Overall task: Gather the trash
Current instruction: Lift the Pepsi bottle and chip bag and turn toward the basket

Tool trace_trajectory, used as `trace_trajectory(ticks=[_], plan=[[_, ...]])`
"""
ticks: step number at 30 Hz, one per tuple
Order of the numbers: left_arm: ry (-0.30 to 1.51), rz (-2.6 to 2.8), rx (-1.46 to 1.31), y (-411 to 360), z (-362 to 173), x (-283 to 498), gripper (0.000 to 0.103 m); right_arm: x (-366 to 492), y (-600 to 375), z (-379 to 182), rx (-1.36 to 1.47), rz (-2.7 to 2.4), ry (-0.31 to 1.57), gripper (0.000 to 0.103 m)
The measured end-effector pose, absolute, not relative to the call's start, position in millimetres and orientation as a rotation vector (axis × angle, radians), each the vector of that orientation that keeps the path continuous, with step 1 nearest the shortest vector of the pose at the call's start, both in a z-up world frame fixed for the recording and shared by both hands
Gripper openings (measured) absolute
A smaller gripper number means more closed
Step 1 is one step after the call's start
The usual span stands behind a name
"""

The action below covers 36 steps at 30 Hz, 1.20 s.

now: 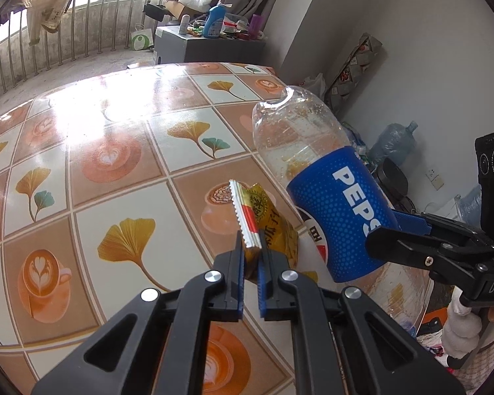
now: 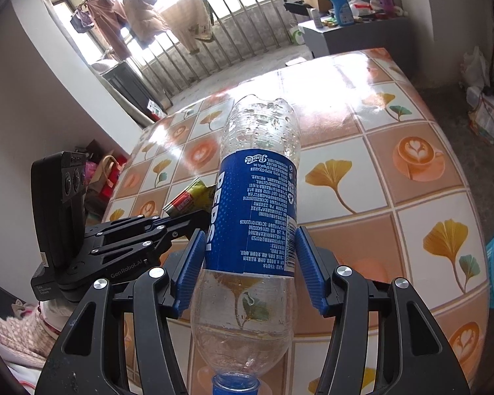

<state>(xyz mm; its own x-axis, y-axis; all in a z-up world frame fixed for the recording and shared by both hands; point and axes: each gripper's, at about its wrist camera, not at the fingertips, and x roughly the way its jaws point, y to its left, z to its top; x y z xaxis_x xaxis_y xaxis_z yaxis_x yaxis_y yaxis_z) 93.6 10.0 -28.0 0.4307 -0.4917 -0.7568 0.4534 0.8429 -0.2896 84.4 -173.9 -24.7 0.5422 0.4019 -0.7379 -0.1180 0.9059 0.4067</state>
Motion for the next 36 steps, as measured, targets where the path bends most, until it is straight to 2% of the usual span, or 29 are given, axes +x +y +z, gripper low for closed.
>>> trace_trajectory(ticks=[22, 36], plan=[[0.878, -0.604, -0.008, 4, -8, 76, 0.005, 57, -205, -12, 0.415, 0.238, 0.893, 0.052], [0.847, -0.658, 0.120, -34, 1, 74, 0.005, 19, -251, -25, 0.615, 0.155, 0.811, 0.052]])
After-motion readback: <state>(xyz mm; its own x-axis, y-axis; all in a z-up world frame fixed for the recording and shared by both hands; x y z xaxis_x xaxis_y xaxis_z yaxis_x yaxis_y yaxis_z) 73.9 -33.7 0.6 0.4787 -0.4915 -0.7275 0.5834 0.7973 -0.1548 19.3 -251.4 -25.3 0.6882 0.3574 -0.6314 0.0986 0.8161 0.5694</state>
